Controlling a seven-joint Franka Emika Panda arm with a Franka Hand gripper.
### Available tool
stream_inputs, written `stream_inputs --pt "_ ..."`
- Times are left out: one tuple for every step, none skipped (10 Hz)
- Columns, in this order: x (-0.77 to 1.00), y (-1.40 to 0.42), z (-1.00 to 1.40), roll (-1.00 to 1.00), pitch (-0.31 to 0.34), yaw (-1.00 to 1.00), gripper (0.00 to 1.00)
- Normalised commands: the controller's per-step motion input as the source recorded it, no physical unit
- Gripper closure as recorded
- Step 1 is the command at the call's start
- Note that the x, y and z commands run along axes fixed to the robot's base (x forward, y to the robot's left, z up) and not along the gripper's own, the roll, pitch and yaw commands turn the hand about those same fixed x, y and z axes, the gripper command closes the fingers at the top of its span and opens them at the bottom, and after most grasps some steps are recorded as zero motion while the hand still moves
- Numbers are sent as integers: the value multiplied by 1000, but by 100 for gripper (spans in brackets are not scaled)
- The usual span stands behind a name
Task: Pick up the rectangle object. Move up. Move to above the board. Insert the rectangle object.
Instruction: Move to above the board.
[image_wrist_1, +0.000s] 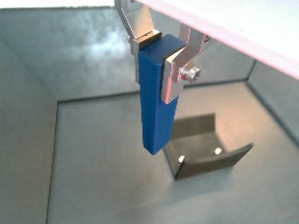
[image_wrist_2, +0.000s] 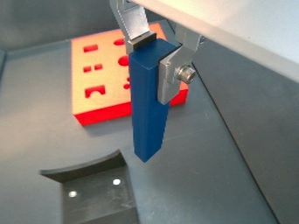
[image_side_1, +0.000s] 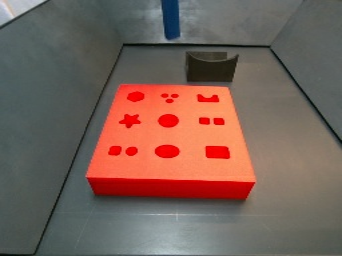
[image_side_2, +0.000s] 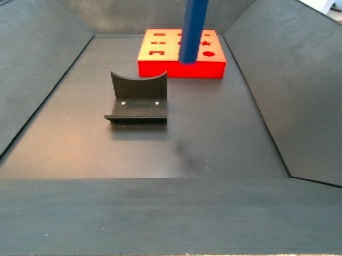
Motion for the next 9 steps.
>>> stream_inputs --pt "-40 92 1000 -52 -48 -99 100" --pt "-34 89 1000 -68 -10 -87 100" --pt "-15 81 998 -102 54 -73 100" --pt "-7 68 892 -114 74 -68 100" --pt "5 45 680 -132 93 -65 100" --pt "4 38 576 -139 94 -63 100" --pt "0 31 372 -148 86 -63 100" --pt "-4 25 173 -154 78 -63 100" --pt "8 -1000 -47 -52 194 1000 100"
